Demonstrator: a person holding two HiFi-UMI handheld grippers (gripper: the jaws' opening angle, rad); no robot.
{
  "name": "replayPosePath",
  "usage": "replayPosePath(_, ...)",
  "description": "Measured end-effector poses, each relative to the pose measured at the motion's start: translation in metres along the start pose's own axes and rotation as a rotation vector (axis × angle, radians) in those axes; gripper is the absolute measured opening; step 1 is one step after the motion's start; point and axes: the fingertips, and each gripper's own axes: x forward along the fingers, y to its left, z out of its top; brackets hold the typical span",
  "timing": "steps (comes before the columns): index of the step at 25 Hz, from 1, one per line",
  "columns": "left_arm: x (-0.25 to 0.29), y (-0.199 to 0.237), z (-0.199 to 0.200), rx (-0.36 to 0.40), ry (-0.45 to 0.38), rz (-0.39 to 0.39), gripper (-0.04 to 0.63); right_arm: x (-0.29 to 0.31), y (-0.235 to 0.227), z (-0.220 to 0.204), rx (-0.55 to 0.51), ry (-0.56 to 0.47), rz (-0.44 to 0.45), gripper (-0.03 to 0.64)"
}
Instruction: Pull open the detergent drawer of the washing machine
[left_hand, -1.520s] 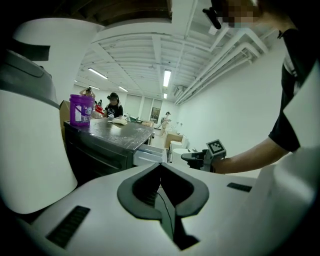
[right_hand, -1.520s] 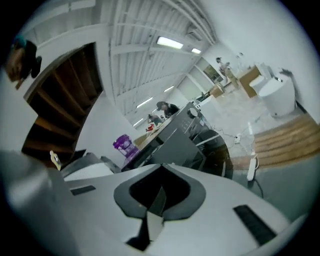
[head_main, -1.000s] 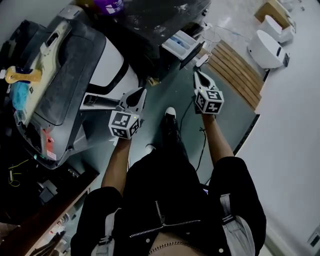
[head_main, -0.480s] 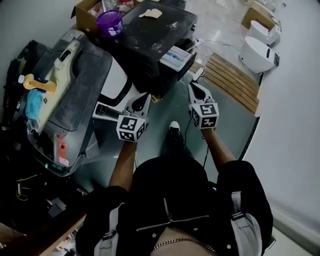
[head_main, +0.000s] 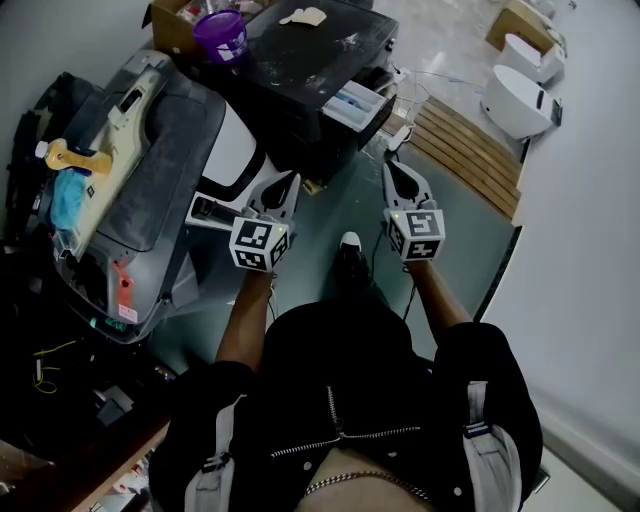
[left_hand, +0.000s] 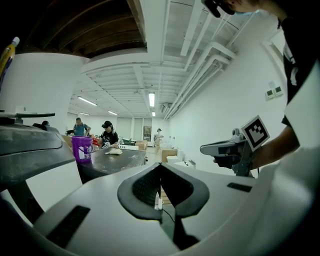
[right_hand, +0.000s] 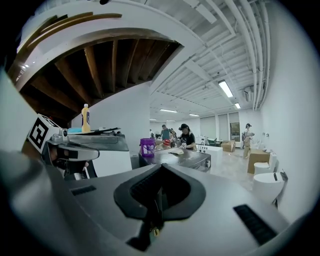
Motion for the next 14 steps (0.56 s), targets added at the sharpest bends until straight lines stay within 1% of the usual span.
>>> replayPosePath(10, 0.006, 0.001, -0.008, -0.016, 0.017, -0.007, 0.018, 0.005, -0.001, -0.012, 0.019, 0.021, 0.004, 0.005)
replayPosePath(14, 0.013, 0.004, -0.010, -0.021, 0.023, -0.011, 0.018, 0.010, -0.005, -0.013, 0.004, 0.024, -0.001, 0.005)
